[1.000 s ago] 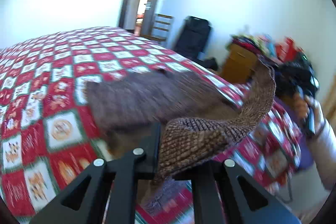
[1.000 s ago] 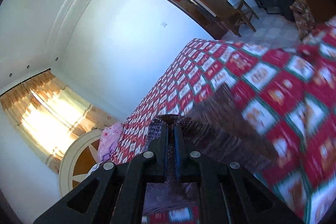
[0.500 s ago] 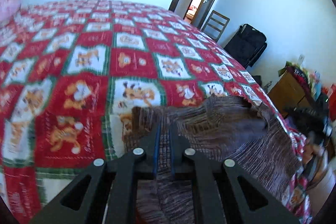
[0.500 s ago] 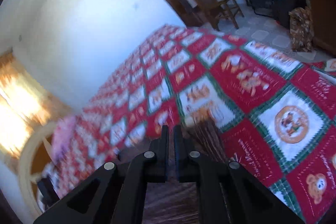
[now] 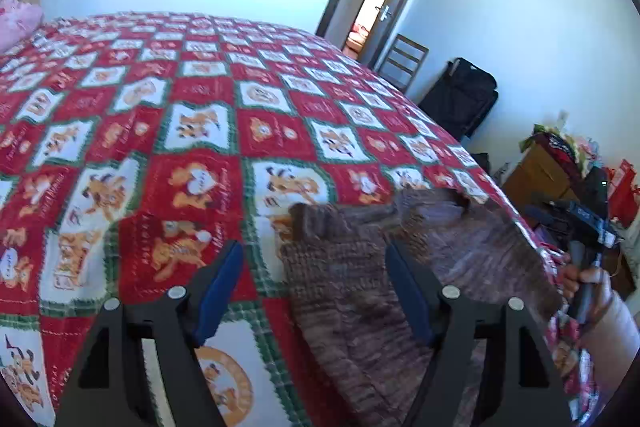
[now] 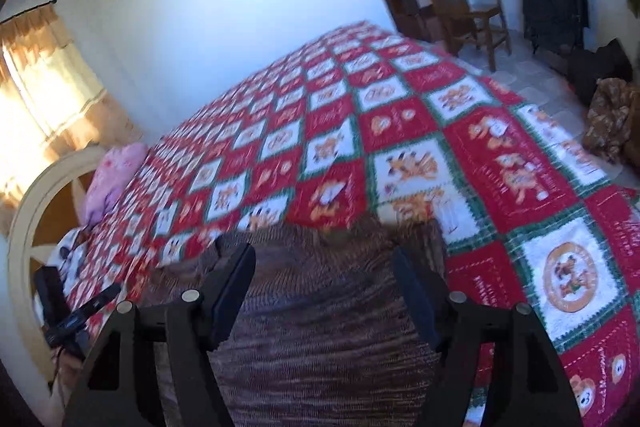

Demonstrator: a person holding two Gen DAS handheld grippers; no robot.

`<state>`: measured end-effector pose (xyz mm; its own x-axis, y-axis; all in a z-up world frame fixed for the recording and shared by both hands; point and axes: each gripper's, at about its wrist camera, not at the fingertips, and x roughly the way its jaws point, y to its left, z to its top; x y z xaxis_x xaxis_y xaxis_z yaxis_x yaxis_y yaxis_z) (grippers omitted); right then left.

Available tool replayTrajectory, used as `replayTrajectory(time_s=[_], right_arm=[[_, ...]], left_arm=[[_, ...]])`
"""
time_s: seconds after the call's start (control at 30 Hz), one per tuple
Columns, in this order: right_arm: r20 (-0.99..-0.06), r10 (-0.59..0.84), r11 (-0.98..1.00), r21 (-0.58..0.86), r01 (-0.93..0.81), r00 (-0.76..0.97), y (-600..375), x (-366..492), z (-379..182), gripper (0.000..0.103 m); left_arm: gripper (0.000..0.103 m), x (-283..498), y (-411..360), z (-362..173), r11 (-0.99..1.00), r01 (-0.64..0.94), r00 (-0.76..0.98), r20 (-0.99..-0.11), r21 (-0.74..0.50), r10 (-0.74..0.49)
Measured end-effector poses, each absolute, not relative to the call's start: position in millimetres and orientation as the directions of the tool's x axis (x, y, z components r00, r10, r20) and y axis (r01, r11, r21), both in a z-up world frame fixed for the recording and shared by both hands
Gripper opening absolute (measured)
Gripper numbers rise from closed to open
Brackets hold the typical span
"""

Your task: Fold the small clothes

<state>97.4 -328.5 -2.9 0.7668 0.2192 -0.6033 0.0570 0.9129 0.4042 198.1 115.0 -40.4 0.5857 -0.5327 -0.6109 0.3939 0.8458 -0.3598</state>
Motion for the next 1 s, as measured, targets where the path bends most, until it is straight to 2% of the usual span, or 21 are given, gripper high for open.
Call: replayTrajectory(time_s=[0.17, 0.27, 0.37, 0.57, 0.6, 0.63, 0.67, 0.7, 0.73, 0.77, 0.83, 1.0], right_arm=[[-0.636, 0.165, 0.954, 0.296, 0.040, 0.754, -319.8, 102.3, 0.9, 0.072], [-0.677, 0.120, 0.976, 0.213, 0.037, 0.726, -318.3, 106.1, -5.2, 0.072], [-0.705, 0.089, 0.990, 0.141, 0.016, 0.704, -317.9, 106.0, -11.7, 0.071], [-0.747, 0.078, 0.997, 0.064, -0.046, 0.660, -306.8, 124.8, -26.6, 0.071], [-0.752, 0.067, 0.998, 0.043, -0.053, 0.656, -303.2, 131.3, -29.2, 0.071], [-0.762, 0.066, 0.997, 0.031, -0.065, 0.645, -300.1, 139.2, -33.6, 0.069], [-0.770, 0.063, 0.997, 0.023, -0.070, 0.635, -297.3, 143.8, -36.6, 0.060], [-0.785, 0.040, 0.998, -0.002, -0.066, 0.618, -294.2, 150.3, -42.1, 0.047], [-0.793, 0.012, 0.997, -0.035, -0.066, 0.609, -290.7, 154.2, -46.4, 0.037], [-0.793, 0.002, 0.996, -0.053, -0.072, 0.610, -287.8, 154.6, -47.4, 0.012], [-0.768, -0.027, 0.993, -0.092, -0.068, 0.640, -281.9, 147.2, -43.2, 0.012], [-0.676, -0.027, 0.995, -0.090, -0.046, 0.736, -276.6, 115.5, -17.6, 0.012]], left_arm=[[0.076, 197.8, 85.8, -48.0, 0.833, 0.463, 0.541, -0.649, -0.302, -0.535], [0.075, 207.3, 68.6, -62.8, 0.860, 0.441, 0.526, -0.703, -0.256, -0.479], [0.074, 211.3, 73.6, -76.8, 0.851, 0.386, 0.488, -0.704, -0.356, -0.516], [0.074, 205.6, 83.9, -78.9, 0.836, 0.345, 0.504, -0.667, -0.427, -0.549], [0.070, 205.3, 85.5, -79.6, 0.833, 0.338, 0.506, -0.662, -0.438, -0.553], [0.054, 205.5, 86.2, -80.1, 0.833, 0.332, 0.510, -0.659, -0.442, -0.553], [0.042, 206.5, 86.2, -81.5, 0.838, 0.323, 0.510, -0.665, -0.440, -0.546], [0.019, 207.7, 87.1, -83.2, 0.840, 0.311, 0.507, -0.670, -0.445, -0.542], [0.016, 207.8, 89.4, -84.9, 0.836, 0.300, 0.504, -0.668, -0.459, -0.548], [0.016, 206.4, 92.0, -84.4, 0.828, 0.297, 0.509, -0.655, -0.476, -0.559], [0.015, 202.2, 90.5, -81.2, 0.837, 0.308, 0.526, -0.652, -0.453, -0.546], [0.014, 188.5, 78.1, -65.7, 0.873, 0.350, 0.598, -0.636, -0.341, -0.488]])
